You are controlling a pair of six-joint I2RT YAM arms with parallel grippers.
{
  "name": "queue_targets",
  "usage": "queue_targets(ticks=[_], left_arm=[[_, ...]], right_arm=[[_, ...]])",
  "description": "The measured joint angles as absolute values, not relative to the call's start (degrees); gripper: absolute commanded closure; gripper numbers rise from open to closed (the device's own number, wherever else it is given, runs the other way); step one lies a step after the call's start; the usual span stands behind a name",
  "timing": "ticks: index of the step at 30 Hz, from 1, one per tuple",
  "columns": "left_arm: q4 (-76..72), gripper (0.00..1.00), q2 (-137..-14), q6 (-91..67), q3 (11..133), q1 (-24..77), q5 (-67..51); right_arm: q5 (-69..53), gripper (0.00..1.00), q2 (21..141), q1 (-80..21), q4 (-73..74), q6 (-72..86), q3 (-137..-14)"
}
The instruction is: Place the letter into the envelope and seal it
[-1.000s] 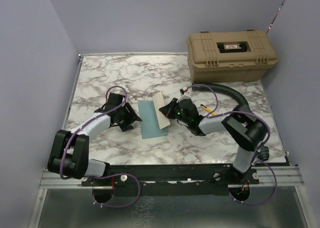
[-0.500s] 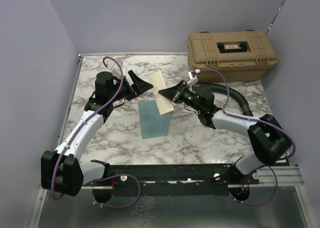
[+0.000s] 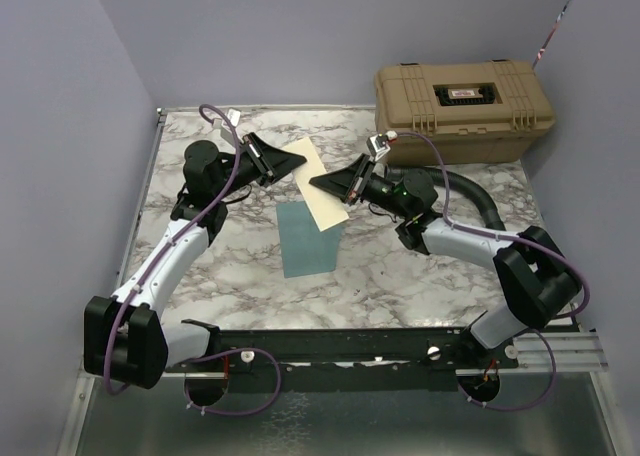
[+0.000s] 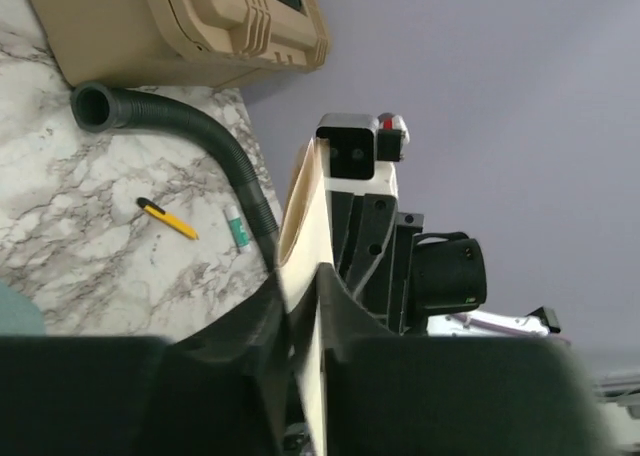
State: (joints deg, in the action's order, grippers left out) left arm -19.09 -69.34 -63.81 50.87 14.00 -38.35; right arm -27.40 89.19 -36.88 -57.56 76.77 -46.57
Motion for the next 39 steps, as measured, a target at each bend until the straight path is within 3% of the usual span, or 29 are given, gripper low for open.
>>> queue_targets(ticks=[2,7,11,15,22,23,26,28,30,32,35,37,39], left_arm=[[-19.4,1.0,-69.52,-64.27,50.87,14.0,-38.76],[-20.16,1.0,-69.54,-63.46,51.05,13.98,-40.73],[-20.23,1.0,-69.54,-61.45,52.05,13.98,-44.01],[-20.4,1.0,-69.54,-59.57,53.25,13.98,-47.57],[-19.49,1.0,-69.54,-56.42,54.68,13.98,-52.18],[-19.29,0.92,-69.54,-56.05,54.87,13.98,-52.64],[-18.37,0.43,-69.56,-54.78,54.98,13.98,-53.15],[-16.53,0.23,-69.63,-53.78,55.31,13.98,-53.04],[-13.85,0.11,-69.78,-52.29,56.01,13.98,-52.16],[-8.45,0.03,-69.78,-48.53,57.19,14.0,-49.08],[-1.43,0.01,-69.65,-43.57,57.47,13.98,-43.18],[2.68,0.02,-69.36,-40.91,56.58,13.98,-38.63],[5.91,0.1,-68.6,-39.46,54.22,13.98,-34.94]], right_arm=[[-28.42,0.98,89.41,-36.88,-58.08,77.14,-46.94],[-33.21,0.62,89.65,-36.51,-56.51,75.07,-49.12],[-39.55,0.56,89.82,-35.53,-53.78,70.76,-52.27],[-47.13,0.63,90.35,-34.44,-53.23,67.77,-54.11],[-55.37,0.99,90.56,-34.0,-48.93,62.17,-56.75],[-55.96,0.99,90.56,-34.0,-47.79,61.36,-57.12],[-56.49,0.99,90.56,-34.0,-45.78,59.64,-57.39],[-56.07,0.99,90.56,-34.0,-43.79,58.24,-57.39],[-54.52,0.99,90.54,-34.0,-41.58,56.69,-57.36],[-50.52,1.0,90.15,-34.02,-38.63,54.46,-56.53],[-43.11,1.0,89.1,-34.0,-35.24,52.23,-53.45],[-35.97,1.0,88.14,-34.0,-32.91,50.94,-49.39],[-30.09,0.99,88.16,-34.0,-31.59,50.13,-46.15]])
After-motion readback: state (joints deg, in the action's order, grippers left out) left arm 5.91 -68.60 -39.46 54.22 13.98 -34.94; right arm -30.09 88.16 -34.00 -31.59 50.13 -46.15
